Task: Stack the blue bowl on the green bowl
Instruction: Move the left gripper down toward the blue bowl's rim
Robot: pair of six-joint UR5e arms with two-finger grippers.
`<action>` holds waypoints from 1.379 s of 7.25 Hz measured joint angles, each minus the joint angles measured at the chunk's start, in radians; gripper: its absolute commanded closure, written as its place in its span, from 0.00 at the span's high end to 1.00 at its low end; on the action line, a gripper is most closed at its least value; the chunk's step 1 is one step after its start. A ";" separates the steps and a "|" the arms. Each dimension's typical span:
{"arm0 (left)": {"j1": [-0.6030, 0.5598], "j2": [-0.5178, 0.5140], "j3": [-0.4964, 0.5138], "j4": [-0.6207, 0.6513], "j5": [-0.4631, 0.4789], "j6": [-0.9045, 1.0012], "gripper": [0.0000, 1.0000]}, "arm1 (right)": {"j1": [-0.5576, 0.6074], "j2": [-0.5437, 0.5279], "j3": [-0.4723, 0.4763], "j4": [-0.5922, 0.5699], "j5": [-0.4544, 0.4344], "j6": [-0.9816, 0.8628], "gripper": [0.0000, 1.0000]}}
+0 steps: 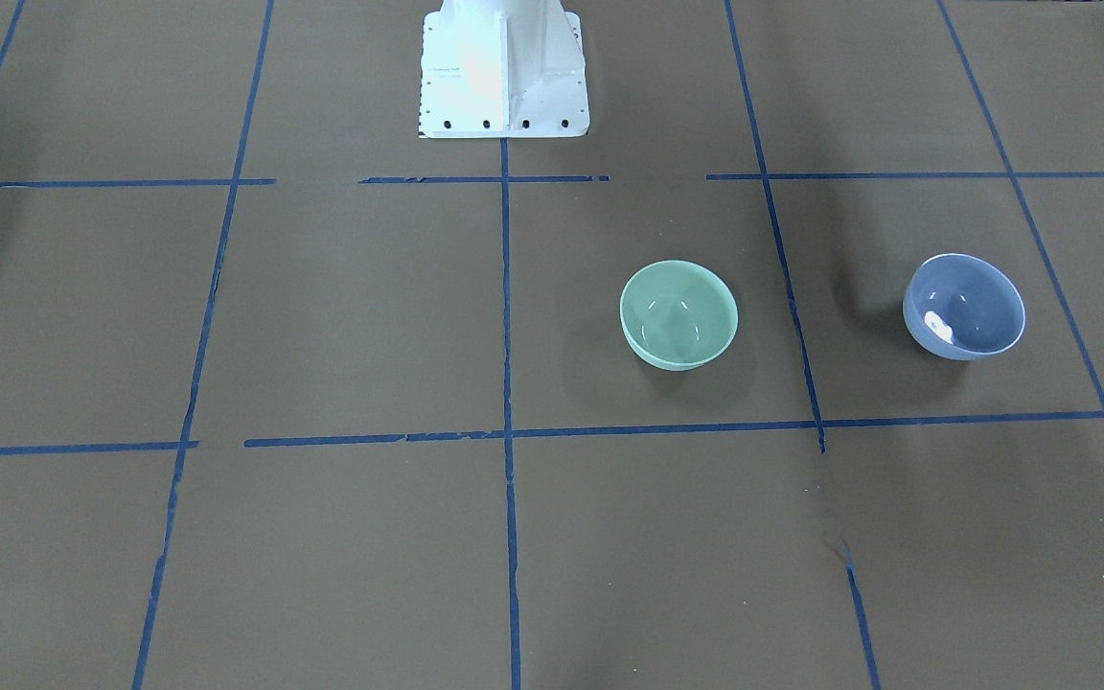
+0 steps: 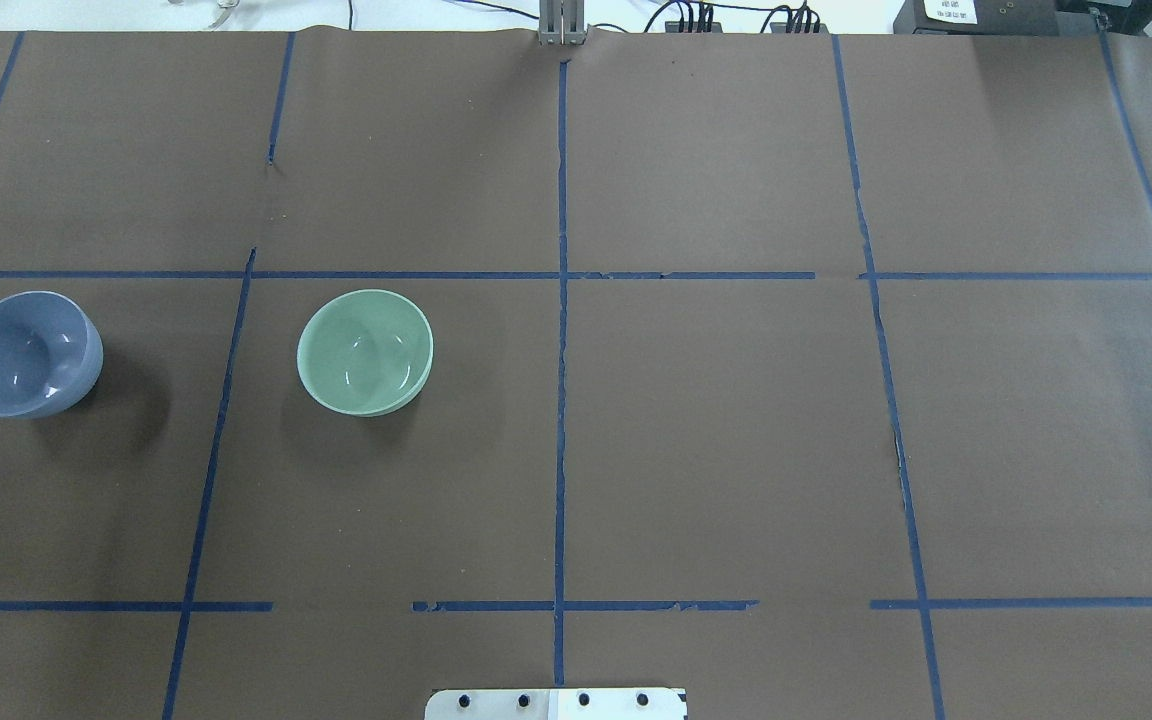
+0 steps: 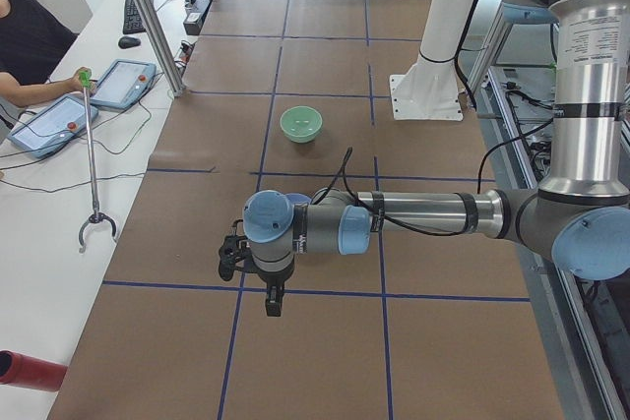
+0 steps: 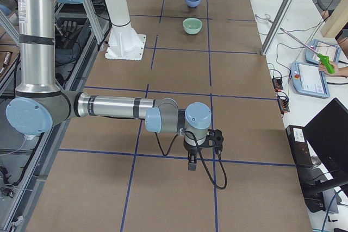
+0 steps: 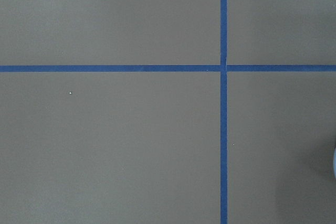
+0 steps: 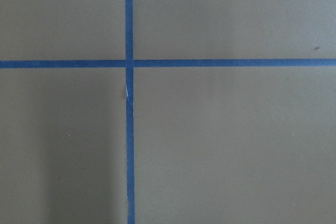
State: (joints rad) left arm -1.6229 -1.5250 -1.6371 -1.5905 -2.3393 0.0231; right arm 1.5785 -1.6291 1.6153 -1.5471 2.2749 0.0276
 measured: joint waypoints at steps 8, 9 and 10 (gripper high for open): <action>0.097 -0.035 -0.056 -0.096 0.002 -0.064 1.00 | 0.000 0.000 0.000 0.000 0.001 0.000 1.00; 0.173 -0.028 -0.068 -0.166 0.005 -0.195 1.00 | 0.000 0.000 0.000 0.000 0.001 0.000 1.00; 0.246 -0.008 -0.068 -0.270 0.010 -0.347 1.00 | 0.000 0.000 0.000 0.000 0.001 0.000 1.00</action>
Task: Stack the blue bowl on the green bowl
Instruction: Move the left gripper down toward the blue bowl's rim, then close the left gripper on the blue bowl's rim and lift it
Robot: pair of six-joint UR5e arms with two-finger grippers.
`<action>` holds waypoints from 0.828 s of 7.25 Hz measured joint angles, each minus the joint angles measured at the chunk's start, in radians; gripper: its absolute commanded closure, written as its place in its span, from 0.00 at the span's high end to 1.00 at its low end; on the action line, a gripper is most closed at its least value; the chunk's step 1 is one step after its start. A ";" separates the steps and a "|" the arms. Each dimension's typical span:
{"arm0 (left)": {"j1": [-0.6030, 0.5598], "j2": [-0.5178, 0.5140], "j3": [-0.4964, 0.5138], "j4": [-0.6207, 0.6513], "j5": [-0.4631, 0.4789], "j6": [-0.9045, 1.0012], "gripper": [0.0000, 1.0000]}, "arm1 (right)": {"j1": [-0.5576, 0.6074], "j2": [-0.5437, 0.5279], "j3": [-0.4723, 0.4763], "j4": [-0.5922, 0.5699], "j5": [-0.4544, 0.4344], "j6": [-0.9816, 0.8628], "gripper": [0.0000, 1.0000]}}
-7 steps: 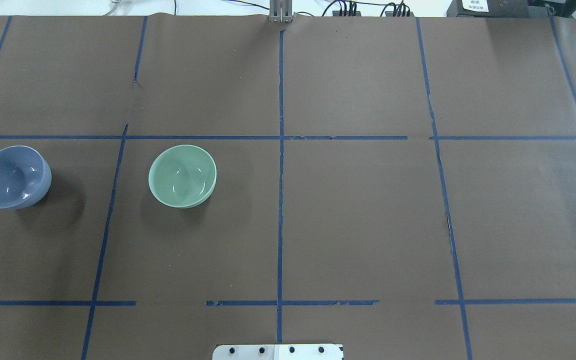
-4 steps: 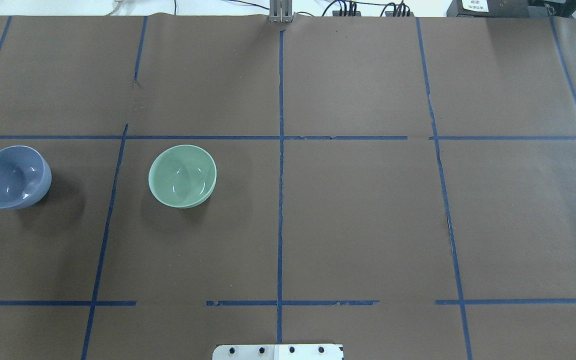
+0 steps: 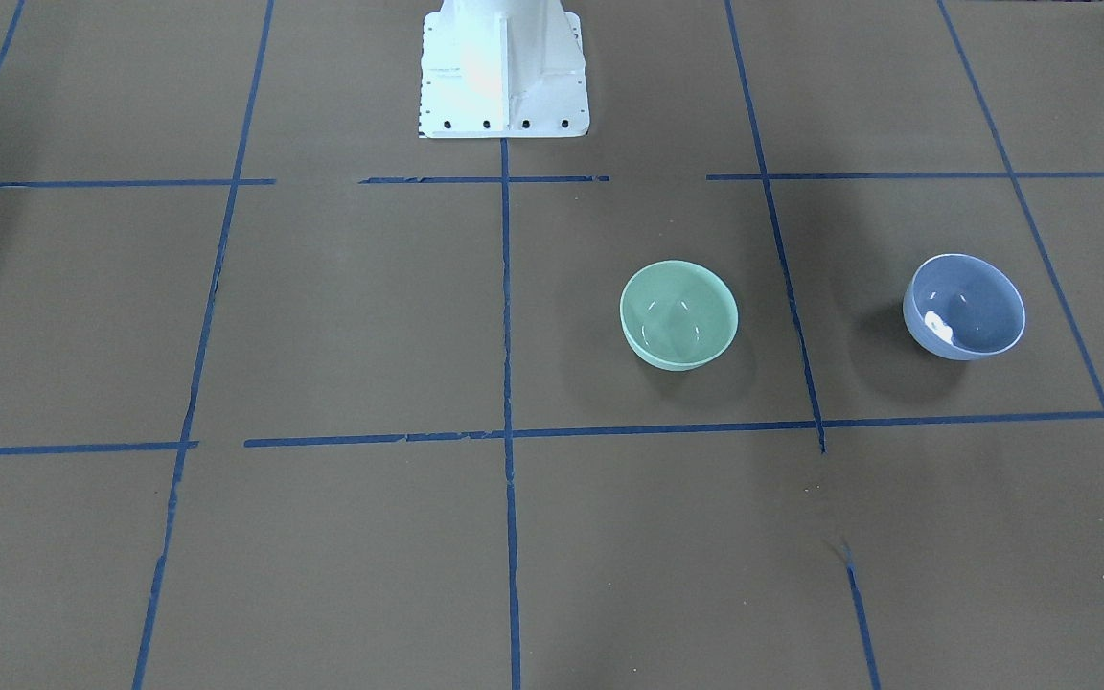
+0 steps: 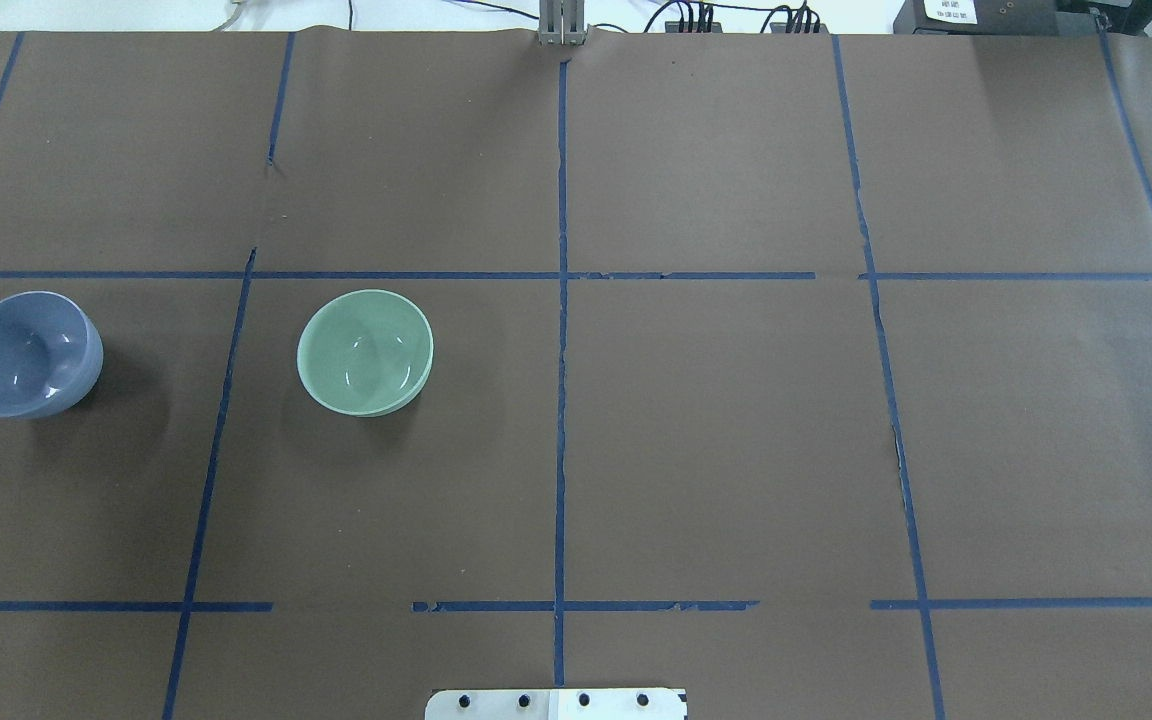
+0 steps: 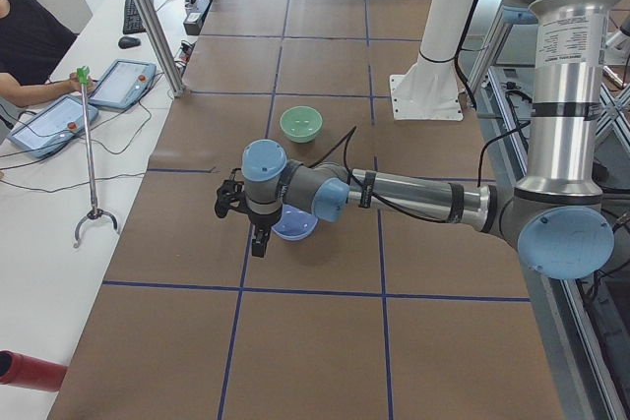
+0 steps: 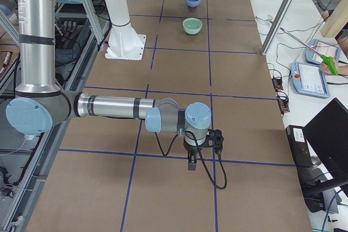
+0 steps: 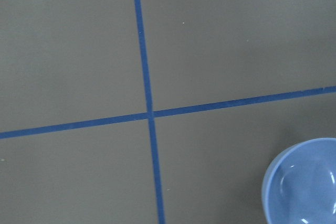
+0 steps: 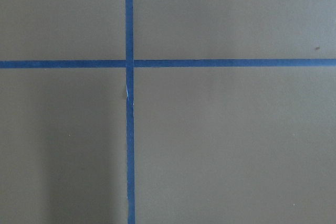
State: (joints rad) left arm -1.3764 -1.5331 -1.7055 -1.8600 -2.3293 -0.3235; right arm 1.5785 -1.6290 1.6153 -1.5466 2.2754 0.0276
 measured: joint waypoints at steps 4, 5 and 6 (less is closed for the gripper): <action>0.229 0.044 0.099 -0.362 0.088 -0.408 1.00 | 0.000 0.000 0.000 0.000 0.000 0.000 1.00; 0.257 0.045 0.135 -0.419 0.099 -0.442 1.00 | 0.000 0.000 0.000 0.000 0.000 0.000 1.00; 0.275 0.045 0.159 -0.450 0.103 -0.455 1.00 | 0.000 0.000 0.000 0.000 0.000 0.000 1.00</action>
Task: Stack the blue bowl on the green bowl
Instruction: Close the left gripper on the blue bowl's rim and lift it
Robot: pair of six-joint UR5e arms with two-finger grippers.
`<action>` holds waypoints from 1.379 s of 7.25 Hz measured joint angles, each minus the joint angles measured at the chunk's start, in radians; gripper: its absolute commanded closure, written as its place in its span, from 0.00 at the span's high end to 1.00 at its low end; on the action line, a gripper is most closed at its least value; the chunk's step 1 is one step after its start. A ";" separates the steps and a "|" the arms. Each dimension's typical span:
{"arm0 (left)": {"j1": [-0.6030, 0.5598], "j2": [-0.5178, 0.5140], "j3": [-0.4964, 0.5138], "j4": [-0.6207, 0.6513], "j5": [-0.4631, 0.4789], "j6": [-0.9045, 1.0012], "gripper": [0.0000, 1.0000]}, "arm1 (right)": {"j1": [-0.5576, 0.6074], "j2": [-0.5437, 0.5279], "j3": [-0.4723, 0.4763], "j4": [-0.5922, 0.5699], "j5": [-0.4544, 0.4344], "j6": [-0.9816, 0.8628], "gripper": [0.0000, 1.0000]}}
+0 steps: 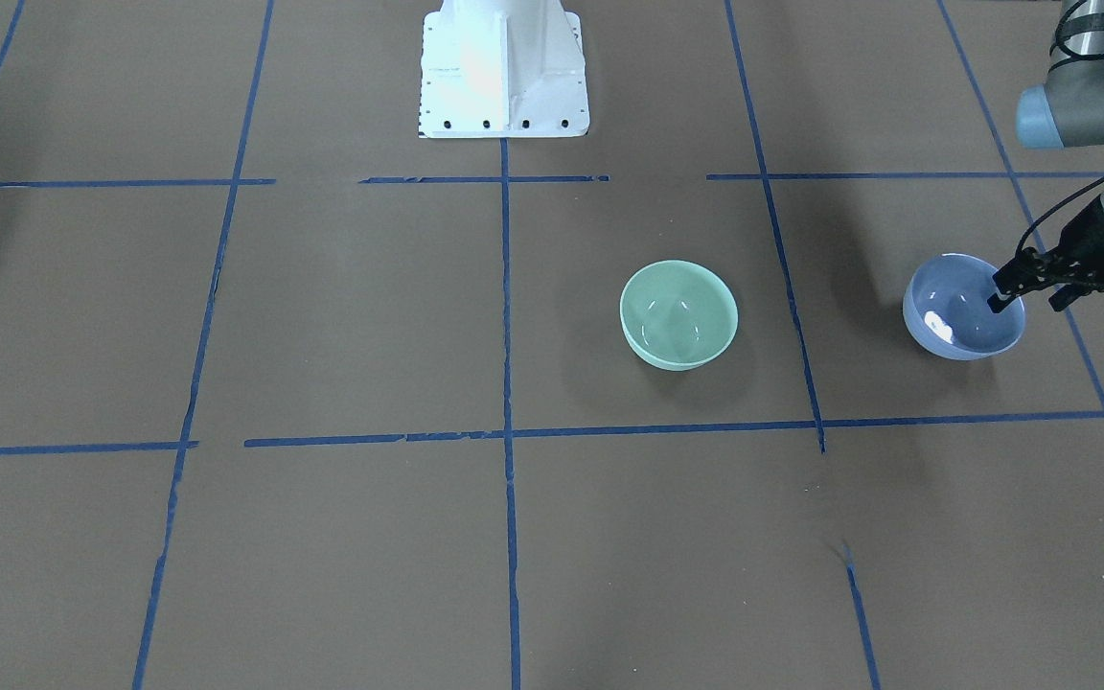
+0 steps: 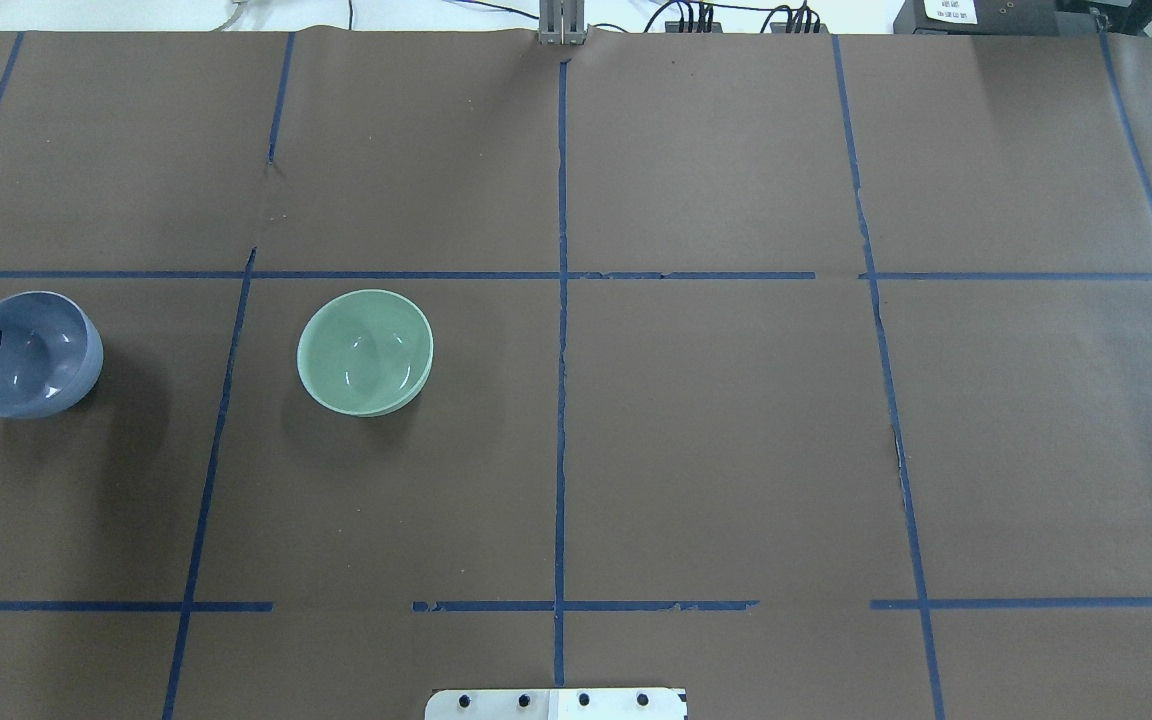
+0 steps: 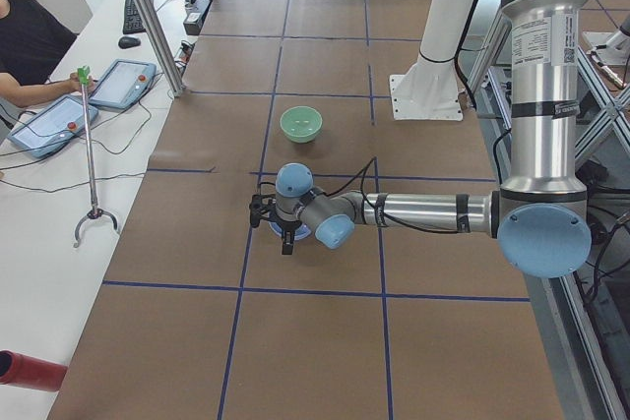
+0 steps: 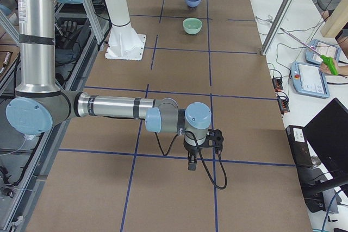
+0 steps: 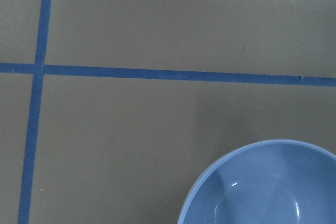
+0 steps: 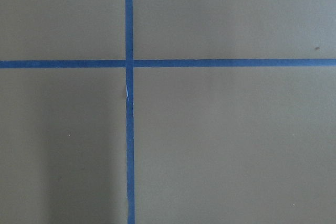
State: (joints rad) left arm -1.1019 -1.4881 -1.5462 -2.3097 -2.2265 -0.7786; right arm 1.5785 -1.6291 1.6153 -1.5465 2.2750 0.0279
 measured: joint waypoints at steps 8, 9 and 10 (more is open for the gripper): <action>0.026 0.032 -0.055 -0.008 -0.011 0.014 0.00 | 0.000 0.000 0.000 0.000 0.001 0.000 1.00; 0.016 0.060 -0.115 0.025 -0.039 0.038 0.00 | 0.000 0.000 0.000 0.000 0.001 0.000 1.00; -0.013 0.075 -0.181 0.109 -0.078 0.091 0.00 | 0.000 0.000 0.000 0.000 0.000 0.000 1.00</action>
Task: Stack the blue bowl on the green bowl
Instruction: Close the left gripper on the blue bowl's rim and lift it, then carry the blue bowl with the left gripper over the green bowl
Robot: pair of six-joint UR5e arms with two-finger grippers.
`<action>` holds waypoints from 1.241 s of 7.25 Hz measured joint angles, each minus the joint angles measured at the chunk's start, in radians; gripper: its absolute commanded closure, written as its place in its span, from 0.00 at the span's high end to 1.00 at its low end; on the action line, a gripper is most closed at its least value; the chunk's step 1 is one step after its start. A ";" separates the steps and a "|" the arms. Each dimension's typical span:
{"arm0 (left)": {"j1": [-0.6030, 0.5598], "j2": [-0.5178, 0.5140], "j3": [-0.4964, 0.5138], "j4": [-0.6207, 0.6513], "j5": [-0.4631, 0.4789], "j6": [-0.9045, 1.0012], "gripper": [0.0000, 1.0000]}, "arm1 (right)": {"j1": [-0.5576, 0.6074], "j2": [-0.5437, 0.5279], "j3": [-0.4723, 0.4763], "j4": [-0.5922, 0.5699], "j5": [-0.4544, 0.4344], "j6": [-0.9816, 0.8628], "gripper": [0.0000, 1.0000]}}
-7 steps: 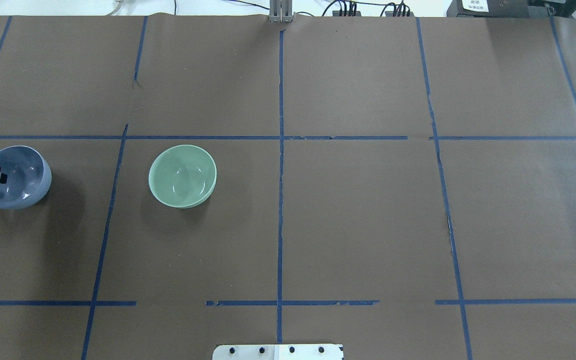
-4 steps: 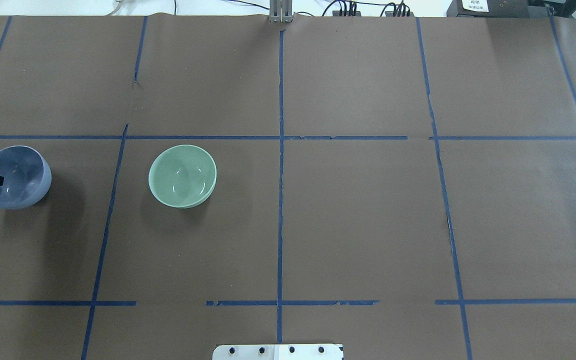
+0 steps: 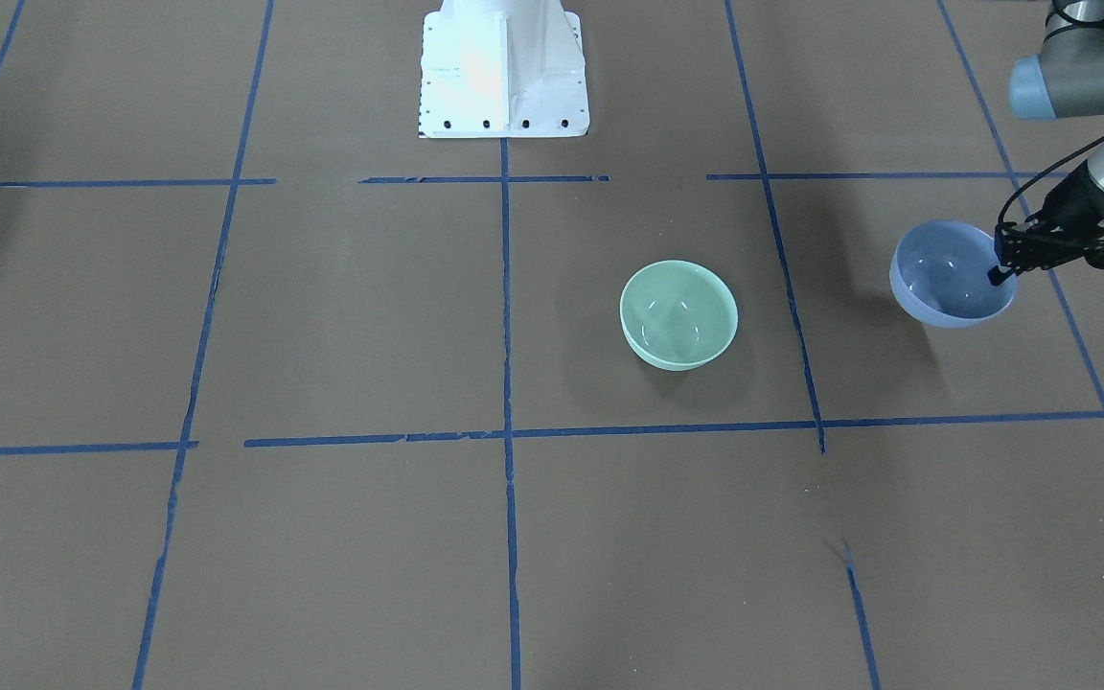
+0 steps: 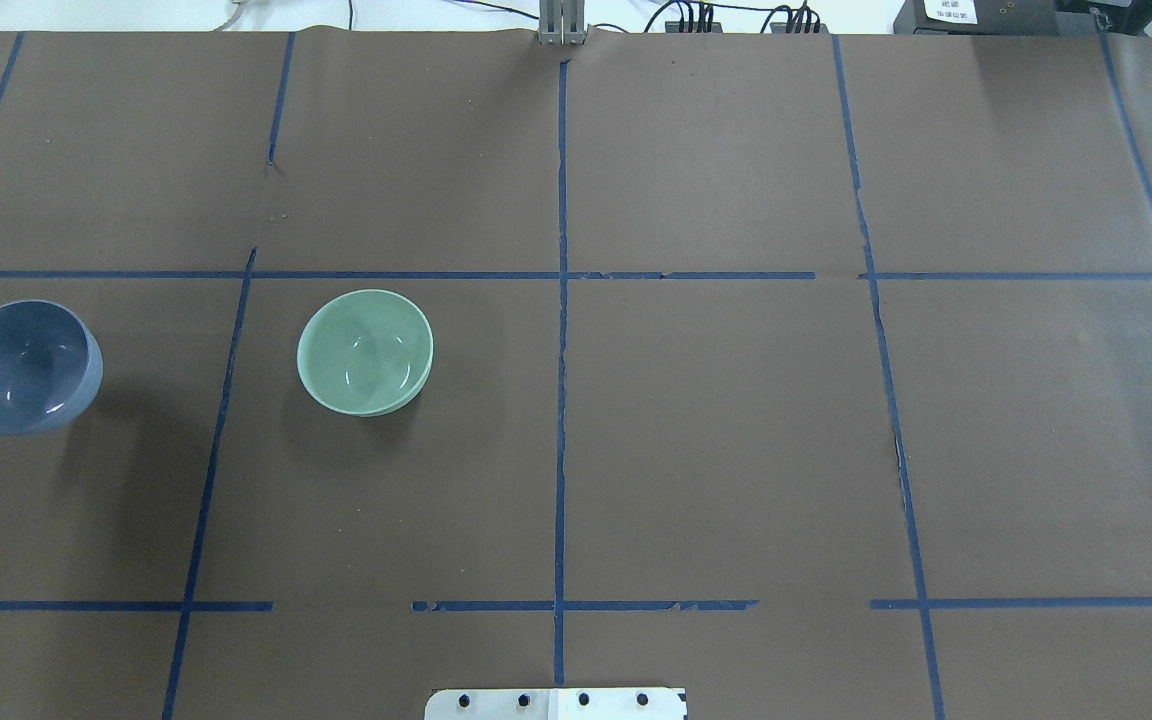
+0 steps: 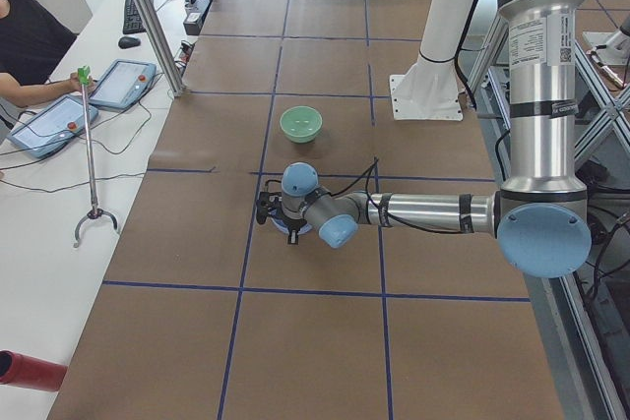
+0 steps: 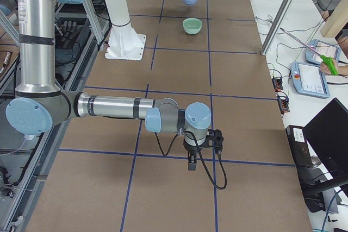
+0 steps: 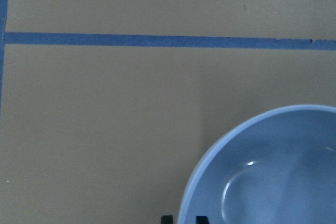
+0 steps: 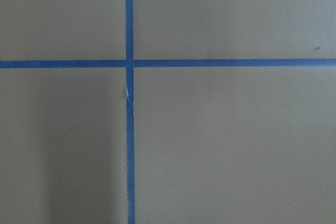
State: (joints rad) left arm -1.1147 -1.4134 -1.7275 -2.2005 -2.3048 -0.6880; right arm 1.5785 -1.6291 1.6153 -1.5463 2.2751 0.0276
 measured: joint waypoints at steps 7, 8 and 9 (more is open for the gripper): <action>-0.250 -0.229 -0.404 0.834 -0.035 0.193 0.00 | 0.000 0.000 0.000 -0.001 0.000 0.000 1.00; -0.190 -0.252 -0.408 0.799 -0.038 0.082 0.00 | 0.000 0.000 0.000 -0.001 0.000 0.000 1.00; -0.109 -0.267 -0.405 0.717 -0.039 -0.069 0.00 | 0.000 0.000 0.000 0.000 0.000 0.000 1.00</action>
State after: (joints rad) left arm -1.2237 -1.6800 -2.1327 -1.4837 -2.3437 -0.7573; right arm 1.5785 -1.6290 1.6153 -1.5467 2.2749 0.0276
